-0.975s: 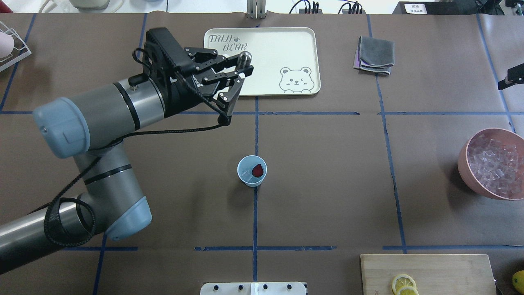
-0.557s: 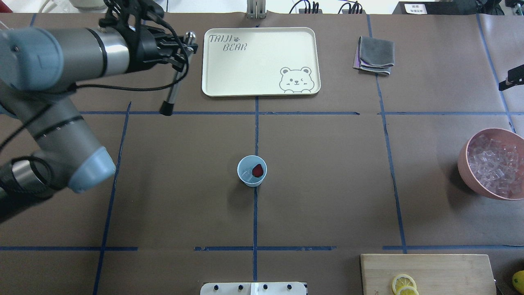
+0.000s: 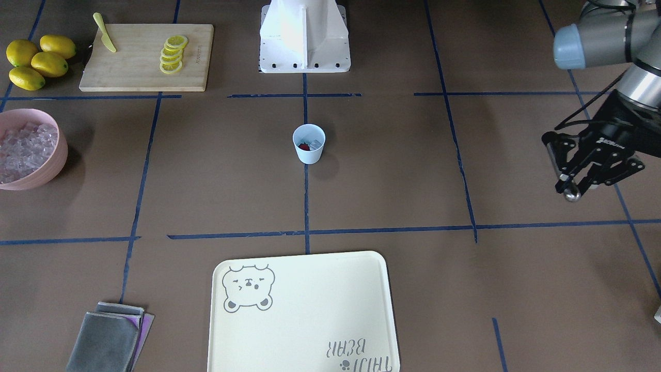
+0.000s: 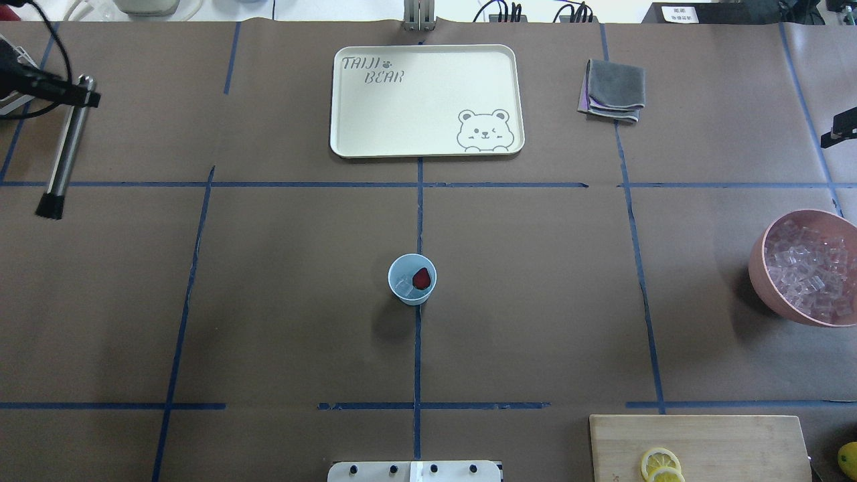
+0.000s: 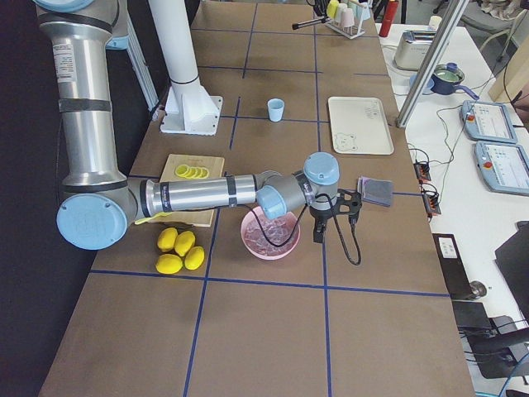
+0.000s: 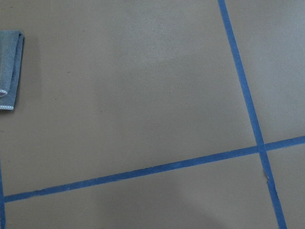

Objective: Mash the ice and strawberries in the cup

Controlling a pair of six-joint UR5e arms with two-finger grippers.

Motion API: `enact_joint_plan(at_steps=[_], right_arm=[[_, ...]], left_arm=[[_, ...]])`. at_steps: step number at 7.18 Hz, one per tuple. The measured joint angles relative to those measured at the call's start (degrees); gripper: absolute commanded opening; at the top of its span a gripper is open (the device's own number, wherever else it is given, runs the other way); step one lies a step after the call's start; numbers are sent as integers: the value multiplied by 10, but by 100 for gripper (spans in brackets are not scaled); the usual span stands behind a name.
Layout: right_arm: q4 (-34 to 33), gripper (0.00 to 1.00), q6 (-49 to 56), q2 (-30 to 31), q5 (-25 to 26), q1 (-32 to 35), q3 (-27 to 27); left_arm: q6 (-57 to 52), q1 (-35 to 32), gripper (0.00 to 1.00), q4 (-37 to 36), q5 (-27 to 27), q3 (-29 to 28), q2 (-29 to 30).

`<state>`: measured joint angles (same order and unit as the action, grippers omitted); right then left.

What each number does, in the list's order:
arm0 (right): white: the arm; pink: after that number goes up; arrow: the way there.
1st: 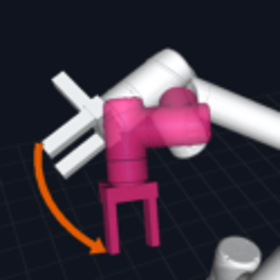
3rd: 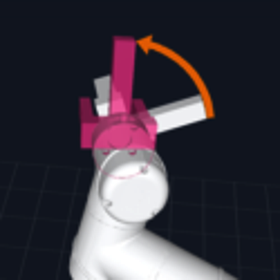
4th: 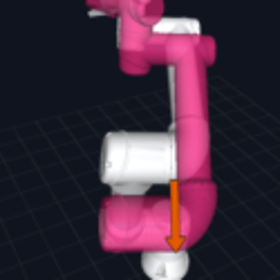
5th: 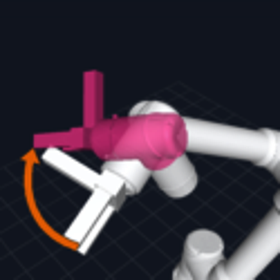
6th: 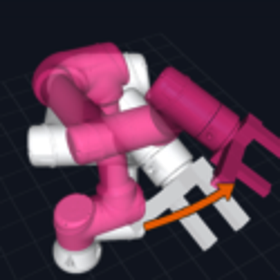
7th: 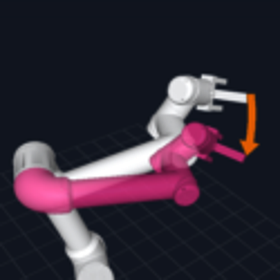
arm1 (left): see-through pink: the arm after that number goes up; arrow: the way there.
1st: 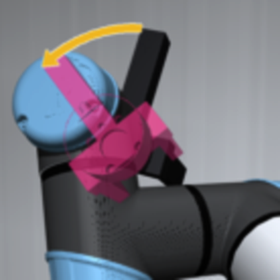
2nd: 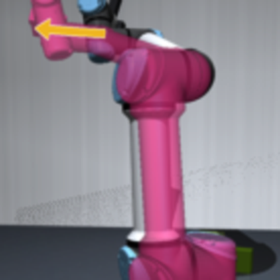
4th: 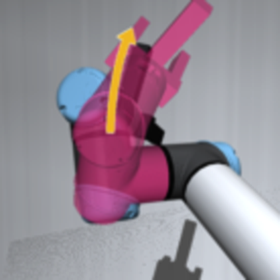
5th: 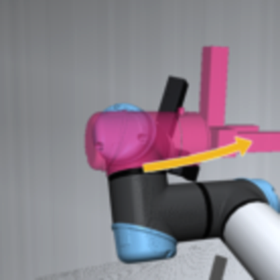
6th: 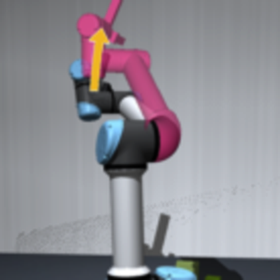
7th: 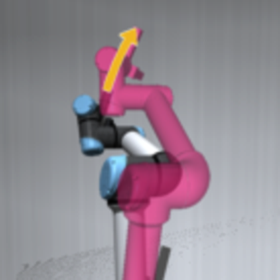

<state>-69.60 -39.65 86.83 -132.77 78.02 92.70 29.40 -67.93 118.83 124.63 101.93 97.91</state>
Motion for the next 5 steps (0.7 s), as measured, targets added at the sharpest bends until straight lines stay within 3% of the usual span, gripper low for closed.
enact_joint_plan(at_steps=[2,5], right_arm=[[1,100,0,0,1,-2,-9],[2,100,0,2,0,-2,-11]], left_arm=[[-1,-20,6,-6,45,-55,-63],[2,-21,6,-12,42,-148,-67]])
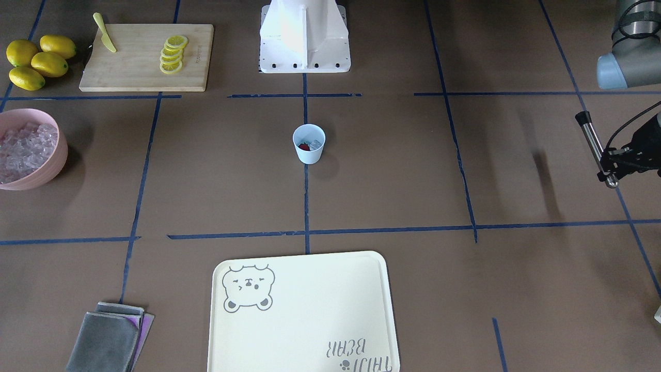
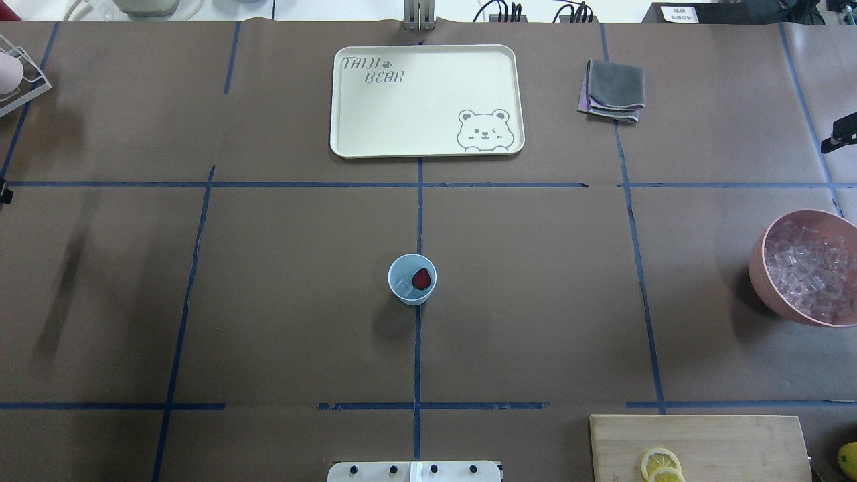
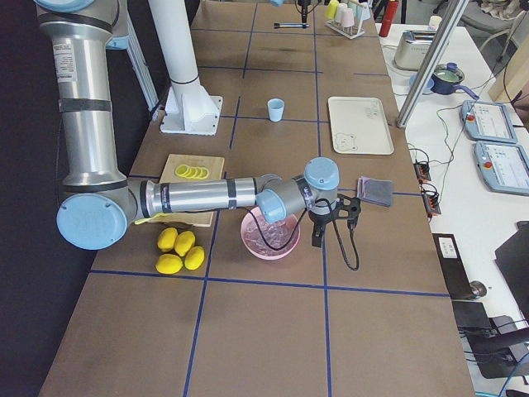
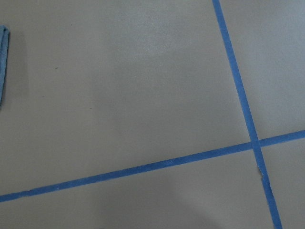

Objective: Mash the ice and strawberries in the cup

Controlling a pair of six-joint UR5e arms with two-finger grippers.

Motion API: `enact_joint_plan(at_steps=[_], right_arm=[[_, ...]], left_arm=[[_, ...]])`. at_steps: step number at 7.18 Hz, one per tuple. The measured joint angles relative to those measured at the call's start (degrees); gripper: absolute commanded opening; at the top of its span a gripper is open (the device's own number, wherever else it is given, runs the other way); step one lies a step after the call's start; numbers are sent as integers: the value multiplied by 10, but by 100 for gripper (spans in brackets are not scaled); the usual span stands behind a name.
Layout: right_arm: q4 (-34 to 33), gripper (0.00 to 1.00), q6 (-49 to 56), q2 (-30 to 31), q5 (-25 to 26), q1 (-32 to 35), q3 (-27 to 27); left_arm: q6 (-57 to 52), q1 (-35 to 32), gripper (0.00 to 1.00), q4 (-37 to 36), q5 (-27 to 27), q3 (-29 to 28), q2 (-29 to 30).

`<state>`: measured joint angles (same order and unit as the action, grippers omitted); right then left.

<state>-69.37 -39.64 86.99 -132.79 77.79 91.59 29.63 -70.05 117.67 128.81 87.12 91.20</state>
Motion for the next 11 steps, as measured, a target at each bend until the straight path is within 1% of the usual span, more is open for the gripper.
enact_joint_plan(at_steps=[2,3,7,9,11], right_arm=[[0,100,0,1,0,0,-1],[0,100,0,1,0,0,0],[-1,100,-1,1,0,0,0],[-1,100,-1,2,-1,0,0],[-1,100,-1,3,-1,0,0]], left_arm=[[-3,1,6,5,-46,-36,1],[-1,2,7,6,-58,-47,2],[1,22,9,9,-63,-78,5],[2,25,19,14,-61,-95,6],[2,36,23,15,-60,-100,9]])
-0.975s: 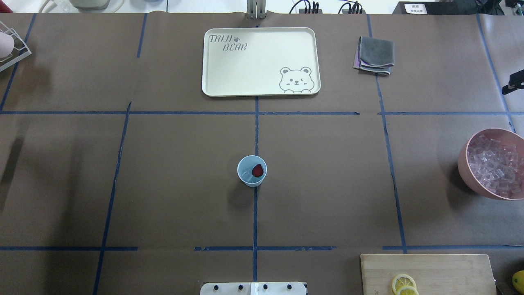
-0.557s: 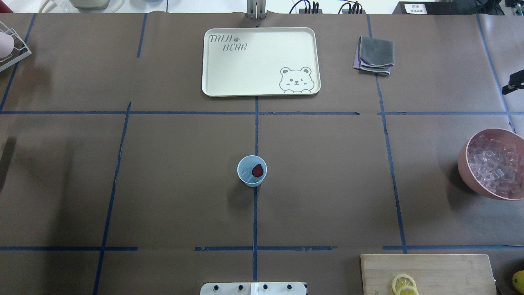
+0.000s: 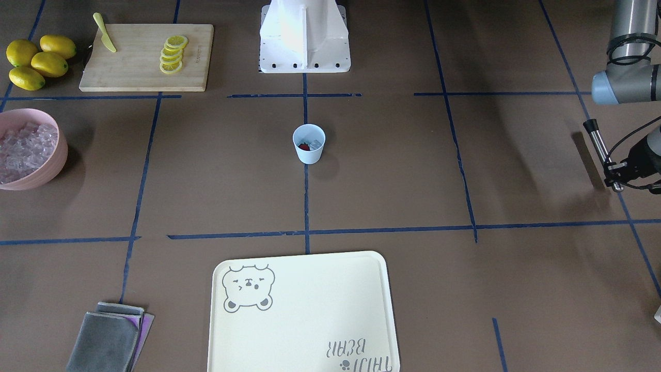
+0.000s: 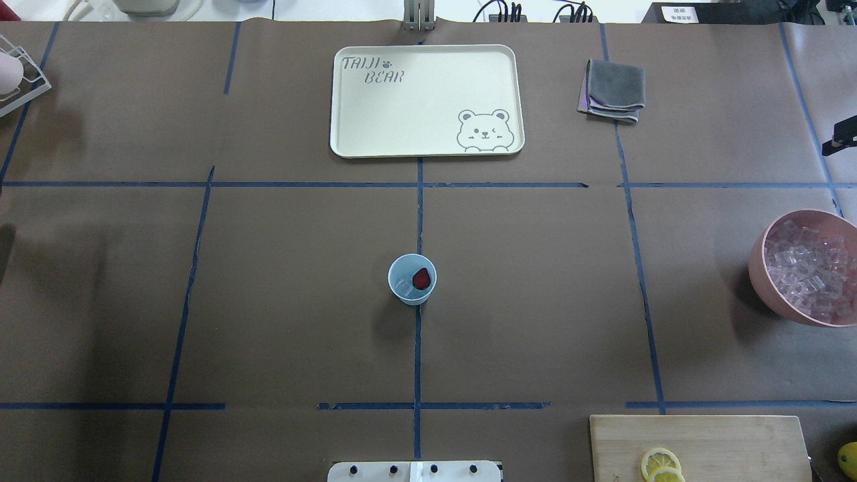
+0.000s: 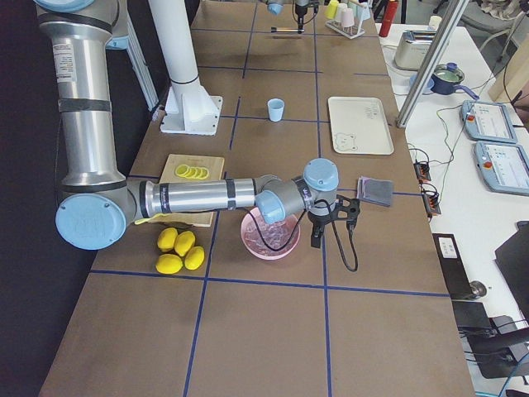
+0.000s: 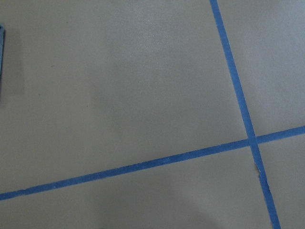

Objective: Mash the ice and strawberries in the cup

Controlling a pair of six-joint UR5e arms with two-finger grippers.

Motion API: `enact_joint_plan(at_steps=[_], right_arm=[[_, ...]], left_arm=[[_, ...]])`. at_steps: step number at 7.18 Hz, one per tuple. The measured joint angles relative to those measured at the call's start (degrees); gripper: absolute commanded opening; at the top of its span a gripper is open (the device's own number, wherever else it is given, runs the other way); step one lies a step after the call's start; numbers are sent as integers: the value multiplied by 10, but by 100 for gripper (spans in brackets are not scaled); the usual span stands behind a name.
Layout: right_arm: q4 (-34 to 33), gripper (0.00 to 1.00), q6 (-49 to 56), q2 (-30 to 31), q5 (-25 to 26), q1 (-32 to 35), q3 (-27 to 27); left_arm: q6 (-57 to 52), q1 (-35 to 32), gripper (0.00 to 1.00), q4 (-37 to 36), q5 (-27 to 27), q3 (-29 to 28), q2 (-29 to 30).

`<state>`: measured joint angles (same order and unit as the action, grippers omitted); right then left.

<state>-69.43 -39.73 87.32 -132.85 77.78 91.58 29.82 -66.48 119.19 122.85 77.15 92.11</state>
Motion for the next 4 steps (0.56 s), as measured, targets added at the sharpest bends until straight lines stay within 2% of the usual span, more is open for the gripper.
enact_joint_plan(at_steps=[1,2,4], right_arm=[[0,100,0,0,0,0,0],[0,100,0,0,0,0,0],[0,100,0,0,0,0,0]], left_arm=[[0,6,28,0,0,0,2],[0,9,49,1,0,-1,3],[0,11,72,0,0,-1,4]])
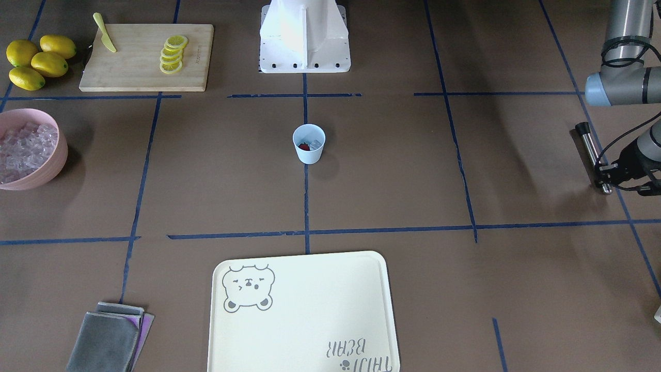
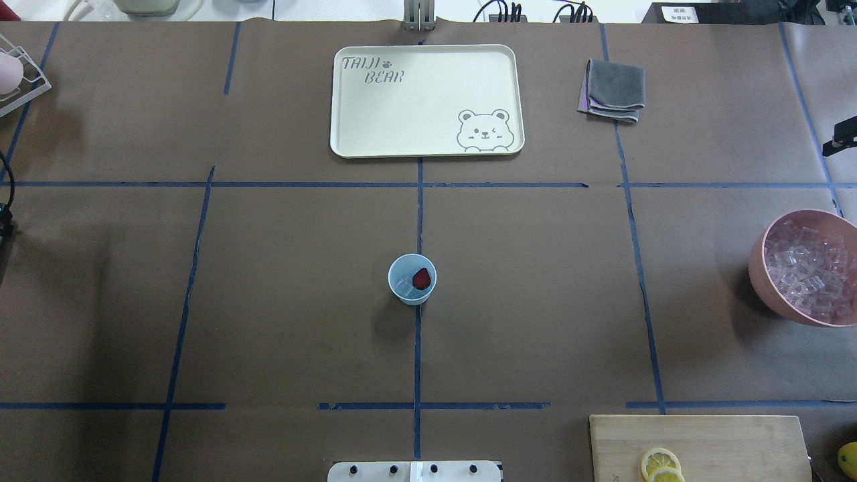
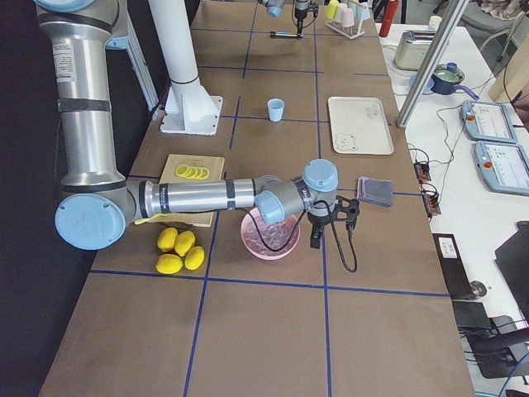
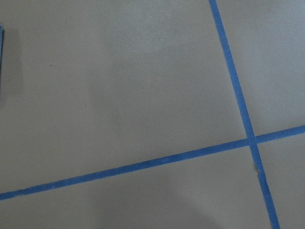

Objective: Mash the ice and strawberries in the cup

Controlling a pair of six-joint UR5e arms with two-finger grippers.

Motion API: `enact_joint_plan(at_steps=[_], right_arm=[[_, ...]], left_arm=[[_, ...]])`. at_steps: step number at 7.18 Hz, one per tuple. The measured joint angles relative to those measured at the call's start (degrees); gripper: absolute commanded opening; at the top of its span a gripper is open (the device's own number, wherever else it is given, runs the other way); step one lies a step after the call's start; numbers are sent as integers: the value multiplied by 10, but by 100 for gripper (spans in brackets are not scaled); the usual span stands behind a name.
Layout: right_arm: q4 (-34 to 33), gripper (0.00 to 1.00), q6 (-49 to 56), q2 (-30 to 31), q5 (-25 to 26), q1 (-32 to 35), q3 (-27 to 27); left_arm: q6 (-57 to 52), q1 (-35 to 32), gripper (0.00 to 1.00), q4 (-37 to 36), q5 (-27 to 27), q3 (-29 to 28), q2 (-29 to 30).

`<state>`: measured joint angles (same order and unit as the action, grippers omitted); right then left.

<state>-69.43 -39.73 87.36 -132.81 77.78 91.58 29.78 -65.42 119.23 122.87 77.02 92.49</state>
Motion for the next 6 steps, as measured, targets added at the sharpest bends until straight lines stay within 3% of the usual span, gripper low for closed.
enact_joint_plan(at_steps=[1,2,4,6], right_arm=[[0,100,0,0,0,0,0],[0,100,0,0,0,0,1],[0,100,6,-3,-5,3,5],[-9,100,48,1,-15,36,8]], left_arm=[[0,0,75,0,0,0,0],[-1,0,100,1,1,2,0],[-4,-4,100,5,35,63,-9],[-34,-37,100,-58,75,159,-16]])
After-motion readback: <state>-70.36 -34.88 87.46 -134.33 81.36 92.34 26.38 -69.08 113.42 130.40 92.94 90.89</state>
